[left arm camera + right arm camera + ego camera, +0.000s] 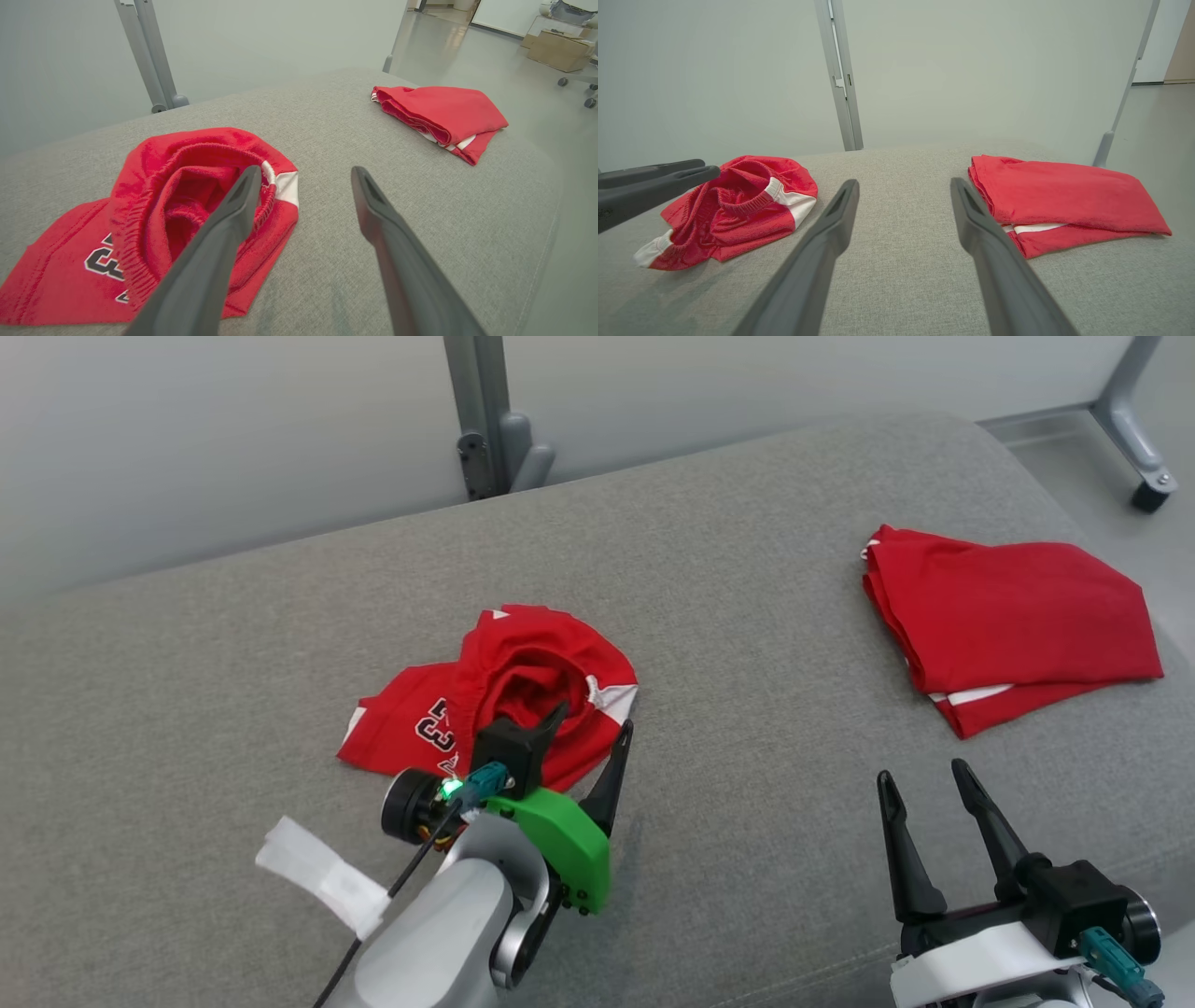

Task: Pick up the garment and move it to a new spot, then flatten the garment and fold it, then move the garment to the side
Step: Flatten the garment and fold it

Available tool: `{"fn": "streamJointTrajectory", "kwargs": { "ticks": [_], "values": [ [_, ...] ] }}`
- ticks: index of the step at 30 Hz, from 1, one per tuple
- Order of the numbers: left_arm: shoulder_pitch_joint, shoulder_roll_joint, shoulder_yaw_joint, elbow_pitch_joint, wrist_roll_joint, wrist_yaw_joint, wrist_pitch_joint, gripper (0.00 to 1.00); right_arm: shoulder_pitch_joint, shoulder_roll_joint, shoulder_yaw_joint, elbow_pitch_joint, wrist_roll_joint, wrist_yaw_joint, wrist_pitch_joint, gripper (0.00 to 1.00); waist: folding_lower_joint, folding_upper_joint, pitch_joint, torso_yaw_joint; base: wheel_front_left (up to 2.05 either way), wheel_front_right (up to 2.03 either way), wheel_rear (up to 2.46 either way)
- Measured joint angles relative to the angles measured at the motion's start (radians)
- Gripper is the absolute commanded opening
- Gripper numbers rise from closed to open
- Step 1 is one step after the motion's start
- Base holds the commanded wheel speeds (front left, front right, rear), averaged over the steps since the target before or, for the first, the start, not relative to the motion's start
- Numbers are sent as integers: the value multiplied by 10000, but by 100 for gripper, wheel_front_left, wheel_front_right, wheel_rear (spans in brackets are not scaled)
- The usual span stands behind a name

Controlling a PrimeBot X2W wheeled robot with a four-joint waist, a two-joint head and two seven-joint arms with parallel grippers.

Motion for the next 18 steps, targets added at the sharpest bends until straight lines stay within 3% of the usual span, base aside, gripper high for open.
{"fn": "streamJointTrajectory", "kwargs": {
  "ticks": [9,13,14,15,16,17,18],
  "values": [
    [-1755,-8,-965,1965,-867,888,790,100,-391,-4,4,-44,52,0,0,100,0,0,772,-740,0,0,0],
    [-2340,-4,-1143,2635,-1283,909,865,100,-576,6,132,-13,71,0,0,100,0,0,1082,-977,0,0,0],
    [-2454,-8,-1170,2807,-1342,905,863,93,-637,2,153,-12,92,0,0,100,0,0,1147,-1032,0,0,0],
    [-2579,-6,-1198,2991,-1377,903,865,54,-688,4,182,-25,130,0,0,100,0,1,1210,-1085,0,0,0],
    [-2702,-4,-1210,3177,-1450,867,855,34,-736,6,211,-38,153,0,0,100,0,0,1269,-1135,0,0,0],
    [-2805,-2,-1237,3331,-1499,848,853,2,-787,8,230,-46,157,0,0,100,0,0,1319,-1182,0,0,0],
    [-2889,0,-1252,3484,-1540,790,828,0,-818,8,253,-56,165,0,0,100,0,0,1361,-1228,0,0,0]
  ]
}}
